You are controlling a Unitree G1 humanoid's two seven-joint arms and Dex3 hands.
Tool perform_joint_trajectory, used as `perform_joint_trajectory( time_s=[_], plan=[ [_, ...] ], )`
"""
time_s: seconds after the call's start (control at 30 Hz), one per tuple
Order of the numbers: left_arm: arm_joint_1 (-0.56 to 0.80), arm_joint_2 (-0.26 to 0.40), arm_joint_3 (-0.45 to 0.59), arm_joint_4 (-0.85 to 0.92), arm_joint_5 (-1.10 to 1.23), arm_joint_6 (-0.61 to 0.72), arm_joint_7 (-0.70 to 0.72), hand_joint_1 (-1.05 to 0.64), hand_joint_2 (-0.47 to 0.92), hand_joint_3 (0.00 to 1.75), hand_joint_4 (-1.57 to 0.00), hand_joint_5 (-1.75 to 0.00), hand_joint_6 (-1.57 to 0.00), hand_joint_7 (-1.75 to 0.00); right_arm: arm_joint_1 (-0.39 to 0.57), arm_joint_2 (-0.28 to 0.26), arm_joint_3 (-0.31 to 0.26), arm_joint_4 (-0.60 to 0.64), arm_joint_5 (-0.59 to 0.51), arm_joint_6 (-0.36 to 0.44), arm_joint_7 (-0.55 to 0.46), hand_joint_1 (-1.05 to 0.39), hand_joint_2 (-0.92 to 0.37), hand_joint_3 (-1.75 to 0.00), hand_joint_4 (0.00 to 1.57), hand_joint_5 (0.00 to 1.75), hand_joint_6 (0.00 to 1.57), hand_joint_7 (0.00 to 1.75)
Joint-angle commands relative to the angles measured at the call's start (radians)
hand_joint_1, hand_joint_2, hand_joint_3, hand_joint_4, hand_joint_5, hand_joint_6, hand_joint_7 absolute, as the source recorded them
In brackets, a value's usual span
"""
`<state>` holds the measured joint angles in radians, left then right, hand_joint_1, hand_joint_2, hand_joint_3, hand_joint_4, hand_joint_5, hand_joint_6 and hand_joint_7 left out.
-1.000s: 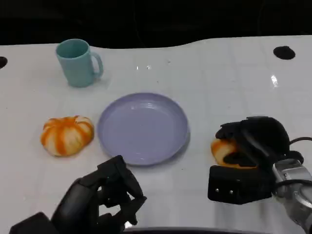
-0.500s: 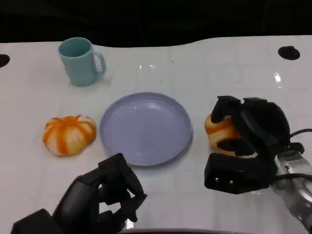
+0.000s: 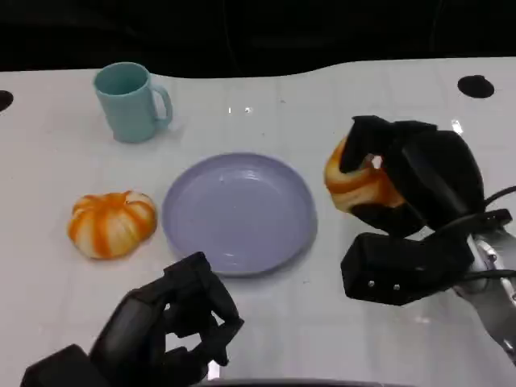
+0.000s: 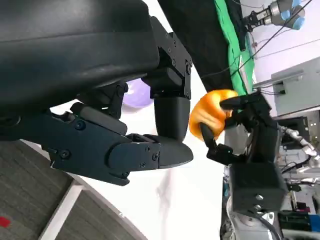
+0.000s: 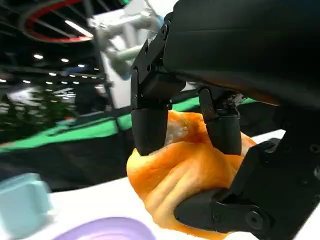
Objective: Grasp the bread from the table and place it into the plate.
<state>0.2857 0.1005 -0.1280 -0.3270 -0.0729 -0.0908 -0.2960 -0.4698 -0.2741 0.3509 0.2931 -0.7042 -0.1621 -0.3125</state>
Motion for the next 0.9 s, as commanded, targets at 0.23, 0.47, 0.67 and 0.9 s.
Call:
perform_joint_trajectory(
  time_s=[0.23,0.47,0.67,0.9],
  plan=[
    [0.009,0.002,-0.008,0.014,0.005,-0.024,0.007,-0.53,0.92,0.46,-0.67,-1.75,-0.47,-1.72,-0.079,0.098,0.036,0.078,0.037,-0.082,0.056,-0.17,-0.24,-1.45,1.03,1.75,0.78,1.75],
    [0.021,0.002,-0.023,0.022,0.006,-0.048,0.005,-0.51,0.92,0.46,-0.67,-1.75,-0.48,-1.71,-0.167,0.179,0.058,0.244,0.049,-0.107,0.061,-0.16,-0.26,-1.37,0.97,1.75,0.75,1.72],
    [0.039,-0.001,-0.033,0.008,-0.022,-0.029,0.000,-0.50,0.92,0.44,-0.67,-1.75,-0.47,-1.71,-0.227,0.236,0.045,0.400,0.100,-0.149,0.069,-0.18,-0.27,-1.41,0.97,1.75,0.80,1.49],
    [0.048,0.001,-0.043,-0.015,-0.013,-0.010,0.010,-0.52,0.92,0.44,-0.67,-1.75,-0.46,-1.72,-0.259,0.227,0.068,0.445,0.124,-0.137,0.190,-0.33,-0.68,-0.57,0.22,0.79,0.53,0.19]
  ],
)
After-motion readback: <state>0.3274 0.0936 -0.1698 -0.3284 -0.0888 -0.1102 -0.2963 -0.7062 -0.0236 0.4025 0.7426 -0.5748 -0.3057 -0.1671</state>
